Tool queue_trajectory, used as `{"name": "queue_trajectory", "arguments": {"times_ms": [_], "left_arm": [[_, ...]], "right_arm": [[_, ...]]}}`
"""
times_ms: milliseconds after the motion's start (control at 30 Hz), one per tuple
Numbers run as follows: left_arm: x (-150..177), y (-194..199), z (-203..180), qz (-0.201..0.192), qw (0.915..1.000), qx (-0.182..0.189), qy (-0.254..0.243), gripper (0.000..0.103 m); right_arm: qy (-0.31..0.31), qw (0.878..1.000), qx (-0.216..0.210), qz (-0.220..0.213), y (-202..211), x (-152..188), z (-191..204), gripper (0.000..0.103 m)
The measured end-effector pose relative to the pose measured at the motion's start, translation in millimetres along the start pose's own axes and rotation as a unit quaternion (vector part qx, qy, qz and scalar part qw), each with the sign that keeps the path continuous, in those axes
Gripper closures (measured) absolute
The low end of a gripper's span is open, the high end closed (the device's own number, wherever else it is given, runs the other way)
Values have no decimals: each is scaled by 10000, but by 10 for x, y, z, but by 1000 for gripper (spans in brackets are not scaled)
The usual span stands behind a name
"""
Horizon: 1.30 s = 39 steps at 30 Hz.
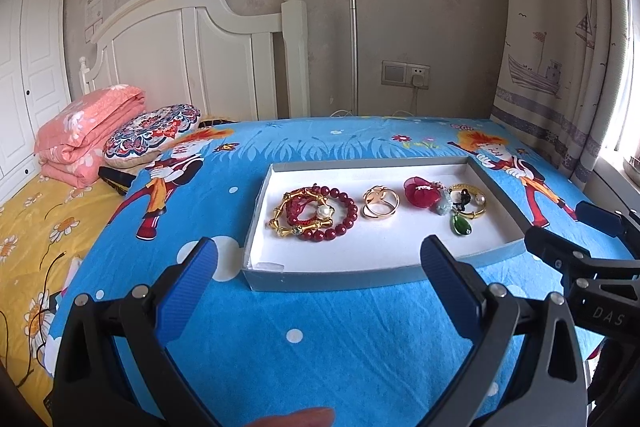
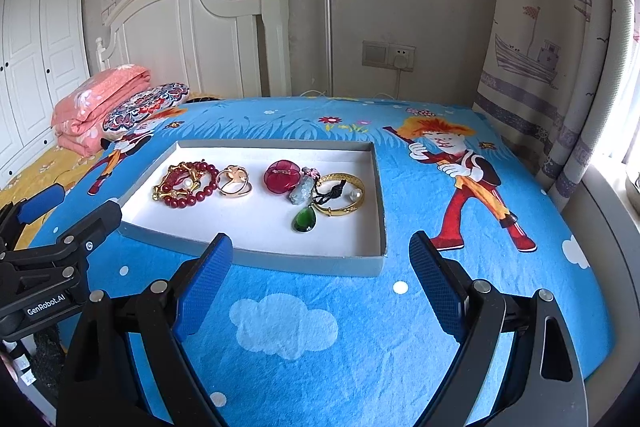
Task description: Organize jewelry
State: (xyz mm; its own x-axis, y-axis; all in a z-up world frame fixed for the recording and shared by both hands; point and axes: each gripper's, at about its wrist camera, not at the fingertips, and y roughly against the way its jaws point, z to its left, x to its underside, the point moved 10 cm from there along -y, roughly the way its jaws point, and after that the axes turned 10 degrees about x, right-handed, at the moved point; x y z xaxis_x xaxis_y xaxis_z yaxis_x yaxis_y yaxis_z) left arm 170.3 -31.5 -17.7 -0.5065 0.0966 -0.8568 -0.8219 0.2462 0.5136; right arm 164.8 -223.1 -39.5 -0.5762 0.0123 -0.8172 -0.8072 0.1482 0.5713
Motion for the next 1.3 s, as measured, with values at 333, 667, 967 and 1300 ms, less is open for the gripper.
{"name": "queue_trajectory", "arguments": {"times_ms": [333, 667, 967, 1300], "left_arm": [[22, -6, -37, 52, 10000, 49, -48, 5], [69, -53, -22, 129, 9999, 62, 18, 5], [93, -78, -19, 181, 9998, 96, 43, 5], [99, -89, -21, 192, 9998, 100, 45, 5]], "right_arm": [[5, 10000, -5, -7, 12, -6, 6, 19], [26, 10000, 1, -11, 35, -13, 28, 19], [56, 10000, -10, -8, 52, -2, 67, 19], [85, 10000, -16, -6, 52, 9, 89, 19]]}}
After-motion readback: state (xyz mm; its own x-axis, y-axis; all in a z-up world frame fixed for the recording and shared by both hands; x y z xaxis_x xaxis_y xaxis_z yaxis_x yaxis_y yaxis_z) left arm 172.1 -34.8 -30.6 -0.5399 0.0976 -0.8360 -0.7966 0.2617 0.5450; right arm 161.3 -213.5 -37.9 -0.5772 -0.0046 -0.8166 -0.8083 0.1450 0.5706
